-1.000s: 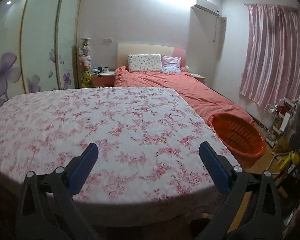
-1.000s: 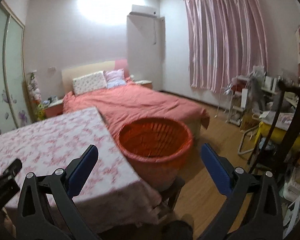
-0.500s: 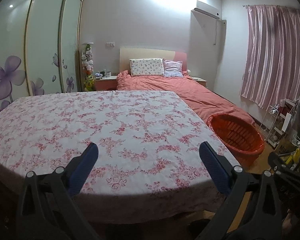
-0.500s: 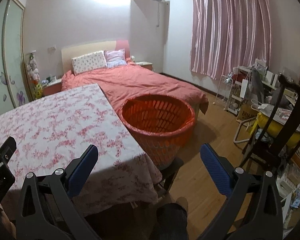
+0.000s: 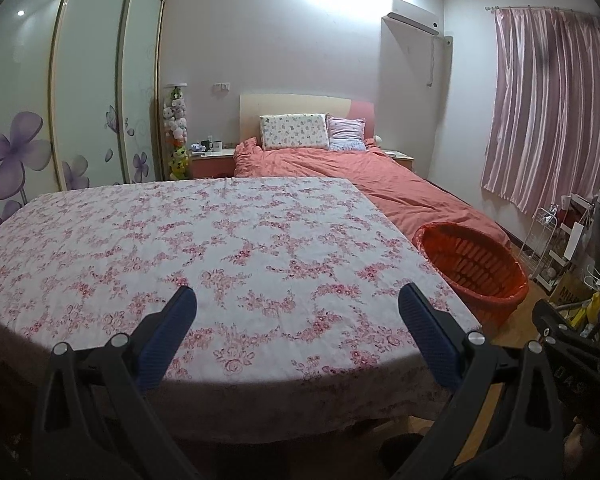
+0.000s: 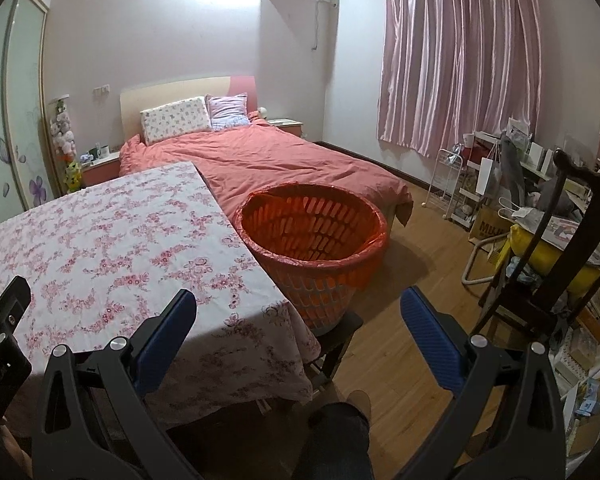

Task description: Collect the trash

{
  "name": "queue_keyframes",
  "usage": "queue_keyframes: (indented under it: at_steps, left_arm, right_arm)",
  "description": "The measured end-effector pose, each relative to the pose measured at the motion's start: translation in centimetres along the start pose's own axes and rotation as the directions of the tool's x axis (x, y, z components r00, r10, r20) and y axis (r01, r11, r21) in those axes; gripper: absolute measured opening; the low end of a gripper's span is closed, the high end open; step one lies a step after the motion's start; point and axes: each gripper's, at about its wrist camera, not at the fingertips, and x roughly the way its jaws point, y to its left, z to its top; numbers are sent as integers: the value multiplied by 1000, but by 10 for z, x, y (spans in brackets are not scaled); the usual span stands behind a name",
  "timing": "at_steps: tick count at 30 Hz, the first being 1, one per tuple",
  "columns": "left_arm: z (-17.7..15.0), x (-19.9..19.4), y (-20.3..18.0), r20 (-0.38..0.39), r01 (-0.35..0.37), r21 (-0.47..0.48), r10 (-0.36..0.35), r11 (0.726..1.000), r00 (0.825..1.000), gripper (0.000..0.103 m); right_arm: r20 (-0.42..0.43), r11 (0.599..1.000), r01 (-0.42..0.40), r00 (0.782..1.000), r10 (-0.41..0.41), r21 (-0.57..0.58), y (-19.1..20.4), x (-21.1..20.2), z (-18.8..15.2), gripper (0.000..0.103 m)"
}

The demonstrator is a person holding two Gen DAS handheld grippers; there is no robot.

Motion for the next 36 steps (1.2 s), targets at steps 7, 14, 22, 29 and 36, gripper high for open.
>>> queue_keyframes:
  at_steps: [7,14,22,29,36]
  left_arm:
    - [1,-5,-4,16,-13,17,12,1000,1000,99]
    - [2,-7,-4,16,-56,23,56,998,998,99]
    - [6,-13,-7,36,-36,30,35,999,999,99]
    - [6,-15,-8,37,-40,30,39,999,999,99]
    - [6,-13,-7,29,-50,25,50,998,998,99]
  right_arm:
    - [7,1000,2,1000,-2,3,-1,-2,0,101]
    - [14,1000,5,1000,-5,6,-2,-4,1,101]
    - [30,1000,2,1000,-3,15,-4,-8,4,101]
    - [34,1000,3,999,-4,18,-6,-9,6,101]
    - [35,1000,4,999,-4,19,-6,-9,5,101]
